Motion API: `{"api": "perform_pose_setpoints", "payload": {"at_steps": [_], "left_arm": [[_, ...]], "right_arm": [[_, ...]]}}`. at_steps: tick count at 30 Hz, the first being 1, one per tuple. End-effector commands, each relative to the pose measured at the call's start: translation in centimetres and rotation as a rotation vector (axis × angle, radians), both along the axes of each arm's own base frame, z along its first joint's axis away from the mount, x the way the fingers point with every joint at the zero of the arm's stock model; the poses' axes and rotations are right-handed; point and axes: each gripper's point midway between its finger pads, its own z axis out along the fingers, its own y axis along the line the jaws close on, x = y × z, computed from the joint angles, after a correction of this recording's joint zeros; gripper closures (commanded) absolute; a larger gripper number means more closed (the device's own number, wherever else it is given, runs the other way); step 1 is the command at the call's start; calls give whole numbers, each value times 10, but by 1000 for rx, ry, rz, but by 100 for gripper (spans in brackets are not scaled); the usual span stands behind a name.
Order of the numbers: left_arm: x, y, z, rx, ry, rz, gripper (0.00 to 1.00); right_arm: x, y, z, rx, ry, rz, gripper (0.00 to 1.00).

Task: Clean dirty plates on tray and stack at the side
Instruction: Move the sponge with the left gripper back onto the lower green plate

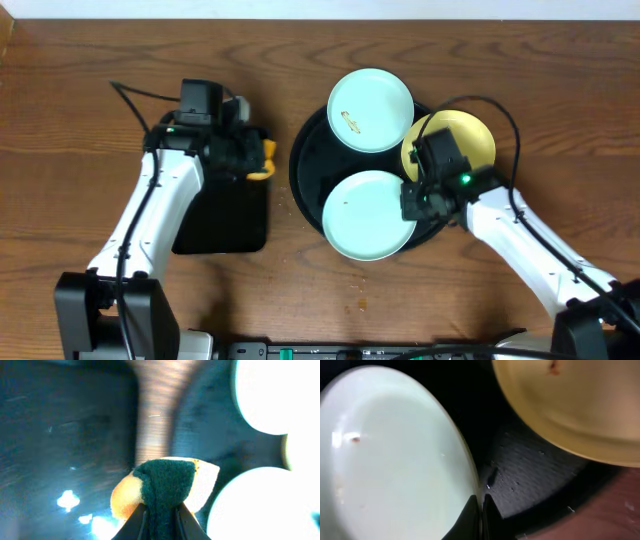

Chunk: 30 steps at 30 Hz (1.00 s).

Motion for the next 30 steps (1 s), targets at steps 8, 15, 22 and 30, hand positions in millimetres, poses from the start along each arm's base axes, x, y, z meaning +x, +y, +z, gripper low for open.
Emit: {"api": "perform_pose_setpoints", "payload": {"at_steps": [8,15,22,30], "left_arm": [[-30,-87,5,-26,-57,-330,93],[-36,-110,3,59,-112,-397,93],[-35,-119,3,84,-148,-416,92],[-27,-131,-6,91,-234,-426,92]], "right_arm": [[7,-1,-29,34,-107,-17,99],[20,-6,-26,9,-173,-37,99],[26,-17,-26,-57,-206,-58,99],[22,-18,-39,-72,-167,-54,99]]}}
